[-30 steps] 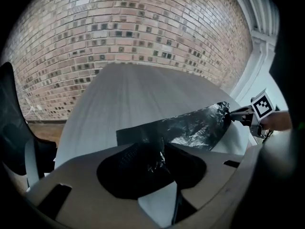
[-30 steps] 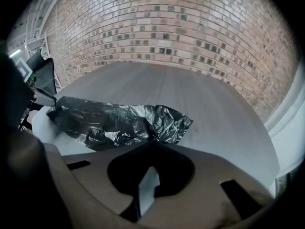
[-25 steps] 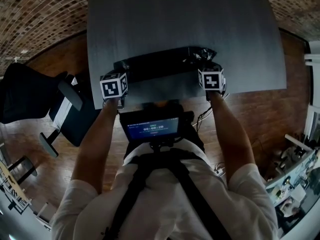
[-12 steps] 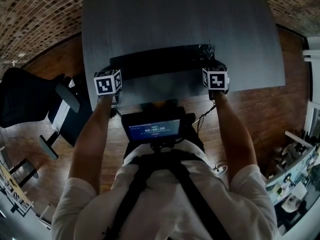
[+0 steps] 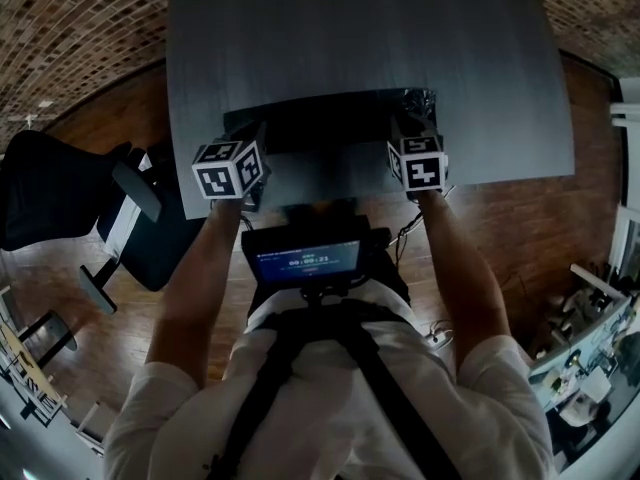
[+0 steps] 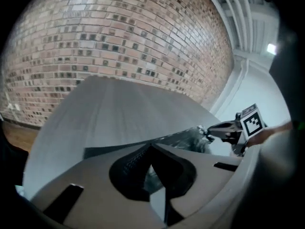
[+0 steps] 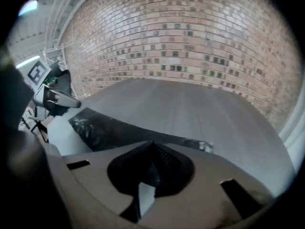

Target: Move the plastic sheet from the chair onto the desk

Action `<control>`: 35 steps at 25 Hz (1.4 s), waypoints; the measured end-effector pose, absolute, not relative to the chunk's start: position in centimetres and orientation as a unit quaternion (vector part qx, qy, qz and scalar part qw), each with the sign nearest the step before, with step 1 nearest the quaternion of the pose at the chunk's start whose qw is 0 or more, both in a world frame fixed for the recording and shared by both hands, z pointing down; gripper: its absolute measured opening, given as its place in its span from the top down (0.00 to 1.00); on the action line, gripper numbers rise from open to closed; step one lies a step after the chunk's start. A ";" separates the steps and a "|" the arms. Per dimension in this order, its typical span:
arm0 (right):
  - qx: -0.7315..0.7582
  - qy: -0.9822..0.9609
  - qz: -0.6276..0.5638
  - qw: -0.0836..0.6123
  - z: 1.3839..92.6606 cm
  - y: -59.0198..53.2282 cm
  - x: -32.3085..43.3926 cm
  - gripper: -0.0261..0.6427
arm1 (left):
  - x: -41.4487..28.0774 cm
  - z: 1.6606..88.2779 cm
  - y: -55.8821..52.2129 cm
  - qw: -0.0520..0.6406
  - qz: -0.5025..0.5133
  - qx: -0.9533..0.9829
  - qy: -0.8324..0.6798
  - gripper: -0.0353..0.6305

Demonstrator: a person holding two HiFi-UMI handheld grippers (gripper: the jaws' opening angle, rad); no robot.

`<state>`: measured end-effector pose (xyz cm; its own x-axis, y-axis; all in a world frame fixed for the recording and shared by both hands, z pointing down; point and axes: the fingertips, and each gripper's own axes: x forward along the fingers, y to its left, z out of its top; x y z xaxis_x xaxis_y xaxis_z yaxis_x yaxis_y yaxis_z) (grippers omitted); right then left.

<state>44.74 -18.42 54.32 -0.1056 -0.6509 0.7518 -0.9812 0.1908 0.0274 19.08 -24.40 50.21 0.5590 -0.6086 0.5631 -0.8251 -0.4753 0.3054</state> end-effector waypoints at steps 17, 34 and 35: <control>0.542 -0.687 0.327 0.357 58.8 -17.4 47.7 0.96 | 19.7 56.2 -21.7 0.403 0.200 0.796 -0.405 0.92; 0.577 -0.677 0.312 0.335 59.0 -17.2 52.9 0.96 | 13.6 53.4 -24.0 0.359 0.235 0.771 -0.470 0.92; 0.577 -0.676 0.313 0.335 59.1 -17.2 53.0 0.96 | 12.9 53.4 -23.9 0.359 0.236 0.766 -0.478 0.92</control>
